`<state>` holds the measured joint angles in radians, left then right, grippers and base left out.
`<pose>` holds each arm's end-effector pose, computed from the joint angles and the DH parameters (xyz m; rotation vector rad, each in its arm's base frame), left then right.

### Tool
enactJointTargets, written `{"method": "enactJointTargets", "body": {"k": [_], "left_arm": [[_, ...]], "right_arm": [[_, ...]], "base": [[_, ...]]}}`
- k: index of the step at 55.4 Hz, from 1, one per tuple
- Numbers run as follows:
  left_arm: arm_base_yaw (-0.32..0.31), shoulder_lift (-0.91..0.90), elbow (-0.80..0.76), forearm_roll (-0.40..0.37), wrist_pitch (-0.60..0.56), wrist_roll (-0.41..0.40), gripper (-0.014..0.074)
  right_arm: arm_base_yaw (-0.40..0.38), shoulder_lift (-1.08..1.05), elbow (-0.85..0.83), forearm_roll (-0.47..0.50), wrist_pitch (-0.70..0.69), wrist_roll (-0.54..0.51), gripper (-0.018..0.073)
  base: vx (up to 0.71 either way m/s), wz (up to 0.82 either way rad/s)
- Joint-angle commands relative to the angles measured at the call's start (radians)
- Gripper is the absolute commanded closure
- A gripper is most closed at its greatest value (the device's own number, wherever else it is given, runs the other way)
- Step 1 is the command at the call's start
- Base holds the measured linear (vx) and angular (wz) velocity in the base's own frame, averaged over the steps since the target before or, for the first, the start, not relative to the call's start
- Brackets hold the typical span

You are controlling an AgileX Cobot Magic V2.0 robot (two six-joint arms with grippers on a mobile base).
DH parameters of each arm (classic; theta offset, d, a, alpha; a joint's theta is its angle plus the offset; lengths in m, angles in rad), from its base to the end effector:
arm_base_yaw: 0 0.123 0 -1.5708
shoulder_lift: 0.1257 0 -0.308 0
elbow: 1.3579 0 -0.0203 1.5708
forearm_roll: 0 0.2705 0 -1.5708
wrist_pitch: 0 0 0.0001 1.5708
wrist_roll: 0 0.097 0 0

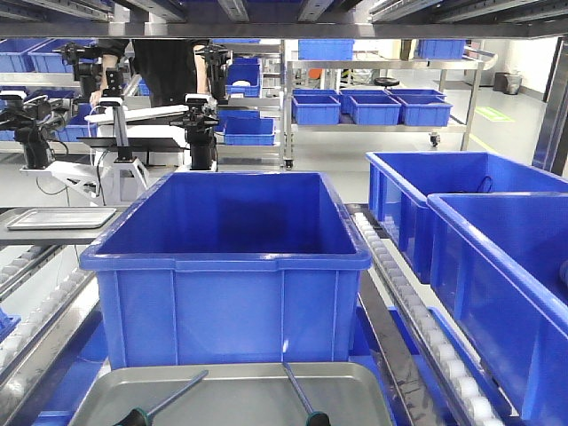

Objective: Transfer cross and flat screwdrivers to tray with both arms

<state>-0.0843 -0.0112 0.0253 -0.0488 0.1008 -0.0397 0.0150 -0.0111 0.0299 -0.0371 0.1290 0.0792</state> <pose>0.0590 -0.0055 0.1954 0.0007 1.6001 -0.1380 0.0593 0.0004 0.1910 0.0260 1.6313 0.0402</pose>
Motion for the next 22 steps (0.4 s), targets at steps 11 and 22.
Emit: {"method": "enactJointTargets", "body": {"k": [11, 22], "left_arm": [[0.003, -0.005, -0.023, -0.001, -0.08, -0.01, 0.0602], [0.003, -0.005, -0.023, -0.001, -0.08, -0.01, 0.0602]], "right_arm": [[-0.007, -0.006, 0.008, -0.009, -0.082, 0.0, 0.0567], [-0.007, -0.006, 0.008, -0.008, -0.082, 0.0, 0.0567]], "base": [[0.0, 0.0], [0.0, 0.0]]}}
